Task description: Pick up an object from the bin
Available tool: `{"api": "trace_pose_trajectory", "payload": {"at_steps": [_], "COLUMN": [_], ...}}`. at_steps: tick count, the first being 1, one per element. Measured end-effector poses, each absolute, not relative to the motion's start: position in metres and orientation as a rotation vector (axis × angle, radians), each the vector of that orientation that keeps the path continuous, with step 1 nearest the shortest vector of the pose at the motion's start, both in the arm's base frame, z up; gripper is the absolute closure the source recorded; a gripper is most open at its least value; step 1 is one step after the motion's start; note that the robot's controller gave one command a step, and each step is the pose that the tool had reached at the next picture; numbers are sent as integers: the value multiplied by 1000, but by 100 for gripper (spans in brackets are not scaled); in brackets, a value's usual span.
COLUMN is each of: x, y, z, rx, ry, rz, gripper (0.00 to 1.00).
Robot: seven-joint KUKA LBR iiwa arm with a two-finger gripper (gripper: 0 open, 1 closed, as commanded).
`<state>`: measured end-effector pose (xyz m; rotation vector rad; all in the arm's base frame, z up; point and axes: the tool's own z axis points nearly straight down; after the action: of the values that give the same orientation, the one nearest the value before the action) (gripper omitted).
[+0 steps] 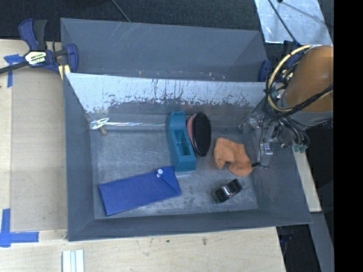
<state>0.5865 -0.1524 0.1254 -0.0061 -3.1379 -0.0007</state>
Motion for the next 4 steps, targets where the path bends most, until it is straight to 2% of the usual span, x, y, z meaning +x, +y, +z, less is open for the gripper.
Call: {"api": "trace_pose_trajectory", "payload": {"at_steps": [1,2,3,4], "x": [588,615,599,599], "y": [-152,-127,-139,-139], "z": [130,93,71,71], "rx": [-2,-40,36,37], "ry": [-3145,-3152,-3145,-3145], "rz": [1,4,2,2], "gripper": [0,0,100,100]}}
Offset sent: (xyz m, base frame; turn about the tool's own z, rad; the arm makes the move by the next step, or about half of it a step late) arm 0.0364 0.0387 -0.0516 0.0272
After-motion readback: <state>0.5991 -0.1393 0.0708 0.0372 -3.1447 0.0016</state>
